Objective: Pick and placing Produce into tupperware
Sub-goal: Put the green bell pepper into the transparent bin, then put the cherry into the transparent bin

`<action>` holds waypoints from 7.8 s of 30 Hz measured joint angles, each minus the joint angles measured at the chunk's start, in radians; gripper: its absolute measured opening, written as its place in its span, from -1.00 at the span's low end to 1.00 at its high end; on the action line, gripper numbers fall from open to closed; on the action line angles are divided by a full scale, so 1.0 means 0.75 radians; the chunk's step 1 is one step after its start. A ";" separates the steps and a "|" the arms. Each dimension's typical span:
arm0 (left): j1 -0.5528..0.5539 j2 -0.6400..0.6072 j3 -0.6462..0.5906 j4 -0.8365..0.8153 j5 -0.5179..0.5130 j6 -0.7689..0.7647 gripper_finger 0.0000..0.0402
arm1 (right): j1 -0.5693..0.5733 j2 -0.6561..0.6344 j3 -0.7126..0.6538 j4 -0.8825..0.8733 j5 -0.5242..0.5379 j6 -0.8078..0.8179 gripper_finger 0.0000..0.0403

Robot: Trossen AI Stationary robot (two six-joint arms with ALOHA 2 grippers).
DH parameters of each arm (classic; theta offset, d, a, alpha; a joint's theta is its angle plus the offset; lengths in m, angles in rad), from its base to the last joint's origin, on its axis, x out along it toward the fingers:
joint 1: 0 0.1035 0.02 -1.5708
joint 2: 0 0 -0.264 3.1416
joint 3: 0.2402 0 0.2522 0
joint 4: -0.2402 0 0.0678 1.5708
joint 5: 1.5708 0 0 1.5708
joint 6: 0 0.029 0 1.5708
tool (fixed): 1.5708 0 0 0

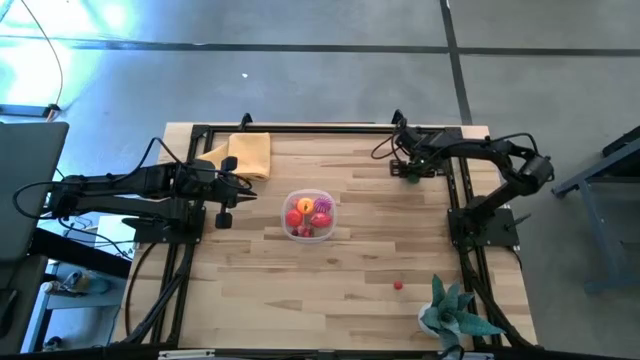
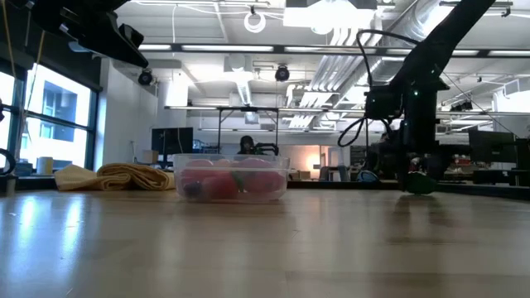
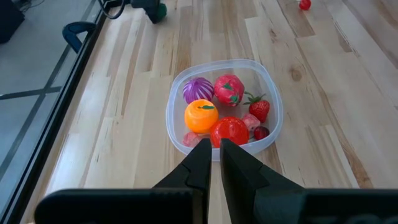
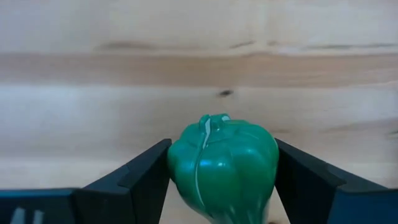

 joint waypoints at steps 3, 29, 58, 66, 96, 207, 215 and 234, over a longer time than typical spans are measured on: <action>0.000 0.000 0.000 0.000 0.000 0.000 -0.88 | 0.033 -0.018 0.000 0.028 -0.071 -0.024 0.21; 0.000 0.001 0.000 0.000 0.000 0.000 -0.88 | 0.509 -0.390 0.033 1.053 -0.553 -0.251 0.21; 0.000 0.001 0.000 0.000 0.000 0.000 -0.88 | 0.865 0.251 0.636 0.788 -0.261 -0.744 0.21; -0.001 0.001 0.000 0.000 0.000 0.000 -0.88 | 0.876 0.466 0.636 0.844 -0.260 -0.769 0.21; 0.000 0.001 0.000 0.000 0.000 0.000 -0.88 | 0.956 0.541 0.635 0.783 -0.088 -0.848 0.21; 0.000 0.000 0.000 0.000 0.000 0.000 -0.88 | 1.900 0.206 0.183 0.049 -0.125 1.702 0.35; 0.000 0.001 0.000 0.000 0.000 0.000 -0.88 | 1.899 0.211 0.183 0.043 -0.128 1.711 0.22; 0.000 0.000 0.000 0.000 0.000 0.000 -0.88 | 1.897 0.214 0.180 0.067 -0.179 1.726 0.07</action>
